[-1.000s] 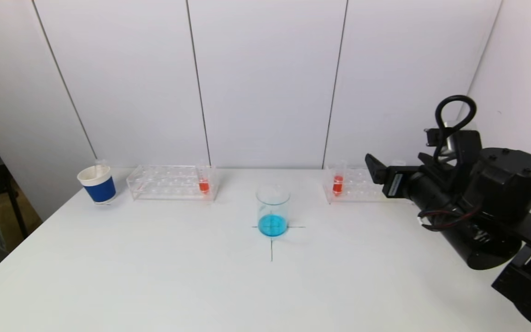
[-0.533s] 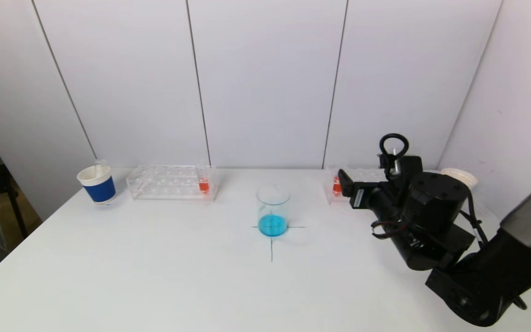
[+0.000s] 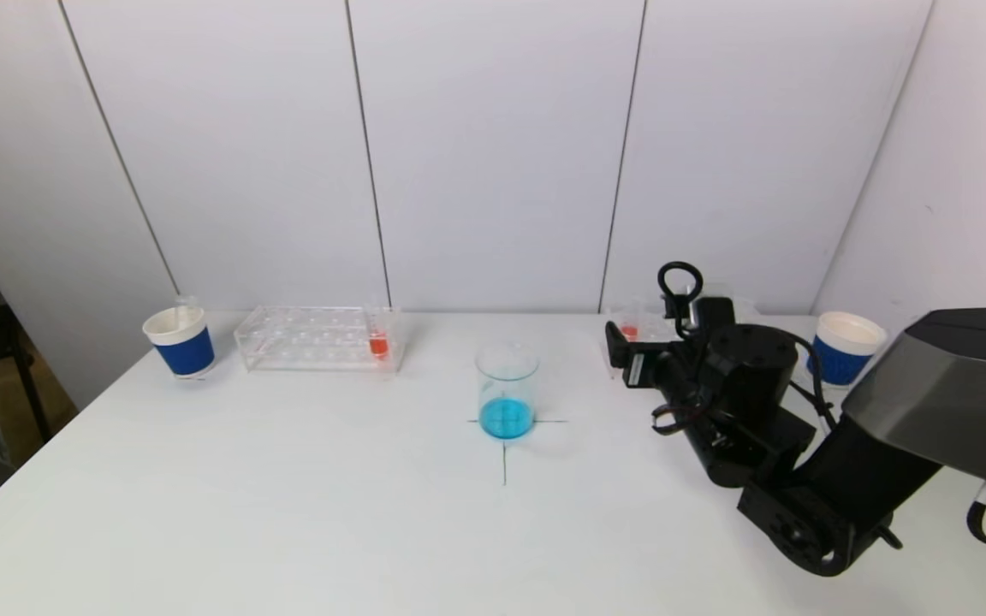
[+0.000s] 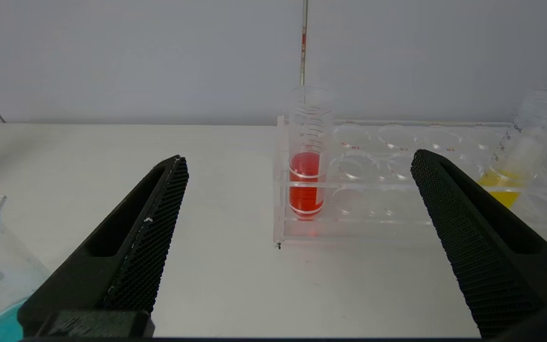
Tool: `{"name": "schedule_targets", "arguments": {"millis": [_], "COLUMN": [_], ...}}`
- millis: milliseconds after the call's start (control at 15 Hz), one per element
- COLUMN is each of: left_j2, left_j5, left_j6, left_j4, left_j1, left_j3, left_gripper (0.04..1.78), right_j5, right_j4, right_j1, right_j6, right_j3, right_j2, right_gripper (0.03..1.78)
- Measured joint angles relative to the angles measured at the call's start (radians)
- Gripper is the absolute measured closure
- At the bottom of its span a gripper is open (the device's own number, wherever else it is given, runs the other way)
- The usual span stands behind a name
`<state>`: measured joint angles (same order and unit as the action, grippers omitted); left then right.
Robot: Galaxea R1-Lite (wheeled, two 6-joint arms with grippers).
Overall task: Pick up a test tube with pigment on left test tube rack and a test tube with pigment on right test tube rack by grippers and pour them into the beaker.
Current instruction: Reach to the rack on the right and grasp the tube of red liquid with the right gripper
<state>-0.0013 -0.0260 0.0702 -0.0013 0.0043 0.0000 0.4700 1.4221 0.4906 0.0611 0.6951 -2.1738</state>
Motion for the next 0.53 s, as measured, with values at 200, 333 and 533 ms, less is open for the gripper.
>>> {"name": "schedule_targets", "arguments": {"millis": [200, 333, 533], "left_j2": [0.000, 0.000, 0.000], "left_j5": [0.000, 0.000, 0.000], "left_j6": [0.000, 0.000, 0.000], "left_j4": [0.000, 0.000, 0.000], "left_j1": [0.000, 0.000, 0.000], "left_j3": [0.000, 0.000, 0.000], "left_gripper": [0.06, 0.06, 0.06], "right_j5": [0.001, 0.001, 0.001], "right_j4": [-0.002, -0.003, -0.007], "right_j1": [-0.003, -0.007, -0.009], "right_j6": [0.001, 0.000, -0.001], "right_j3": [0.041, 0.060, 0.087], "right_j2": [-0.036, -0.054, -0.071], "right_gripper": [0.10, 0.10, 0.10]}}
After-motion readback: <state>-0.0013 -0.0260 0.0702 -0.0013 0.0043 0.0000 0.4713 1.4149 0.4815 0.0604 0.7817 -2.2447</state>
